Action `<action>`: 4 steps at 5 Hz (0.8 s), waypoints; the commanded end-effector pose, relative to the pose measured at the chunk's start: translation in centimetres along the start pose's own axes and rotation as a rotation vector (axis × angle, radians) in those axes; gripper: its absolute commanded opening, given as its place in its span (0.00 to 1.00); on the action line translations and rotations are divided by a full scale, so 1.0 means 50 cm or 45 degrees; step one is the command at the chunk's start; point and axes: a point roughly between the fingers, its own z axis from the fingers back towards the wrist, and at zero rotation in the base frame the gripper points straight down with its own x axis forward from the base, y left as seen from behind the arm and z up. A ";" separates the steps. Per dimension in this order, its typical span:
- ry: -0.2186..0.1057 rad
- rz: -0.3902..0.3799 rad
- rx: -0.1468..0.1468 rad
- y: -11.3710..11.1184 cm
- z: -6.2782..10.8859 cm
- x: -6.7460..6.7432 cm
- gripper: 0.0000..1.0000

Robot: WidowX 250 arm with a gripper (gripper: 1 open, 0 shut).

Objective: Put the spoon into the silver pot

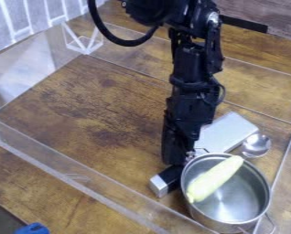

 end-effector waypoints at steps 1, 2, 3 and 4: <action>0.022 -0.090 -0.003 -0.055 -0.024 0.037 0.00; 0.037 -0.126 0.002 -0.066 -0.034 0.051 0.00; 0.049 -0.164 0.007 -0.078 -0.042 0.062 0.00; 0.055 -0.143 0.015 -0.101 -0.023 0.071 0.00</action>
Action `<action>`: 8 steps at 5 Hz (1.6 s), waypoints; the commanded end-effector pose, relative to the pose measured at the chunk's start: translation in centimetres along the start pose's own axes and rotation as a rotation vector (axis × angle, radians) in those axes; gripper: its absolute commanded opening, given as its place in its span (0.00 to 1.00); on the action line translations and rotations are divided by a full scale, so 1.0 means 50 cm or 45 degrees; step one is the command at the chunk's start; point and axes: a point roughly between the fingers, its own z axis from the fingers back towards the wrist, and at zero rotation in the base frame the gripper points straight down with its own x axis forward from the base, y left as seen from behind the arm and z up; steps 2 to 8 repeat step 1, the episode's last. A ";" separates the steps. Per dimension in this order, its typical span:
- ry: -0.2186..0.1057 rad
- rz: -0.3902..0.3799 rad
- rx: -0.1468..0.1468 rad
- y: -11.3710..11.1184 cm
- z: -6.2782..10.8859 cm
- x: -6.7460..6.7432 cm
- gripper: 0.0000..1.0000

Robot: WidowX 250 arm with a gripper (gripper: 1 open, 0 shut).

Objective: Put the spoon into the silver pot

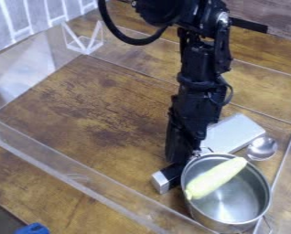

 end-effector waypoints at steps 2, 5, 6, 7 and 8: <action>0.041 -0.115 0.017 -0.094 -0.014 0.061 0.00; 0.041 -0.115 0.017 -0.094 -0.014 0.061 0.00; 0.041 -0.115 0.017 -0.094 -0.014 0.061 0.00; 0.041 -0.115 0.017 -0.094 -0.014 0.061 0.00; 0.041 -0.115 0.017 -0.094 -0.014 0.061 0.00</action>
